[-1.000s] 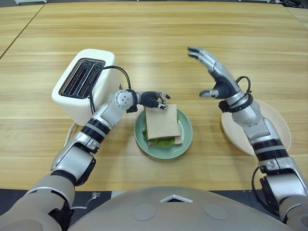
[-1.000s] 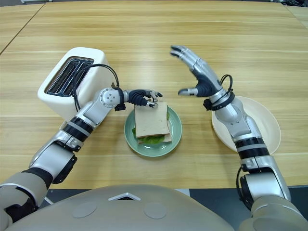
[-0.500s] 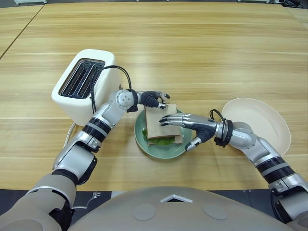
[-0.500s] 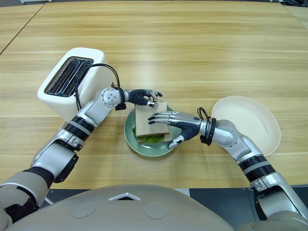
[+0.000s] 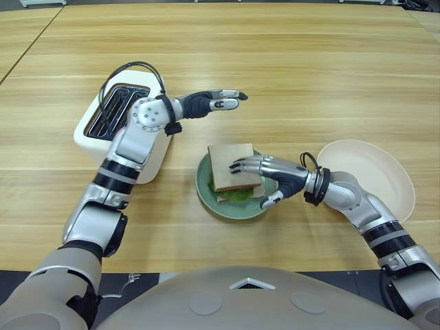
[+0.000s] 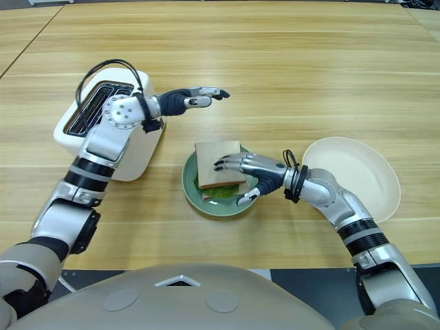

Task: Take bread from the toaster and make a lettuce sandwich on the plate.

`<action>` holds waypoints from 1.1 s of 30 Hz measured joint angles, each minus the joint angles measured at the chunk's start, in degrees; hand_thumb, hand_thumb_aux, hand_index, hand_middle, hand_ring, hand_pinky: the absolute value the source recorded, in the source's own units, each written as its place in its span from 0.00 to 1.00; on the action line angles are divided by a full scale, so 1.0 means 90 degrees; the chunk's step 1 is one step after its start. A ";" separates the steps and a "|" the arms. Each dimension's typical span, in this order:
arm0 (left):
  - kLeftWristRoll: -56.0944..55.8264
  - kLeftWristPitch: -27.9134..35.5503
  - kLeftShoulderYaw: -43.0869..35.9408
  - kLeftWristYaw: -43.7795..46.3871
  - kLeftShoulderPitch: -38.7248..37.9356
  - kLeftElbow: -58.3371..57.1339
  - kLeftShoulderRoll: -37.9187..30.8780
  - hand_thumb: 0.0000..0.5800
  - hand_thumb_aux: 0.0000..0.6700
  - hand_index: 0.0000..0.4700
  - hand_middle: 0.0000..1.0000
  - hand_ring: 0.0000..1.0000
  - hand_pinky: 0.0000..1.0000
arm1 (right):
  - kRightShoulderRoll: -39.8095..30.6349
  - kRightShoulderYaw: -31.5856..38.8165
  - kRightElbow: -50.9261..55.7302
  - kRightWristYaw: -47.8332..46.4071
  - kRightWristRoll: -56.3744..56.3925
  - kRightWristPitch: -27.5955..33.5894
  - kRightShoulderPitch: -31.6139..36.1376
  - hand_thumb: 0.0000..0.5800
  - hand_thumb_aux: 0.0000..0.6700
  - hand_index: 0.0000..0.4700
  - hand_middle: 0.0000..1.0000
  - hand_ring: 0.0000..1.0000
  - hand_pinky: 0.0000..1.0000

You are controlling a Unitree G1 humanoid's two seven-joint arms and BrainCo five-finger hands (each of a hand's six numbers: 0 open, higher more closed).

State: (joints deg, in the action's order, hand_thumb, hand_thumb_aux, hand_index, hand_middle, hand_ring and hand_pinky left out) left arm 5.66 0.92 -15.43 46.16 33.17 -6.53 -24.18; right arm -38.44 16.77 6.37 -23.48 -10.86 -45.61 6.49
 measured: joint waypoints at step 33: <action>0.2822 -0.0243 -0.2500 0.1207 -0.1897 0.1620 -0.1457 1.00 1.00 1.00 1.00 1.00 1.00 | 0.0406 0.0939 -0.0425 -0.0448 -0.2649 0.1503 -0.0225 1.00 1.00 1.00 1.00 1.00 1.00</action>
State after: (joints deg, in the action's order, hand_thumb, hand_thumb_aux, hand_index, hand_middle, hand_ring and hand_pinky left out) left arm 31.06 -1.27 -37.93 57.02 16.10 8.06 -37.29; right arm -34.79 25.23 2.54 -27.52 -34.70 -32.08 4.46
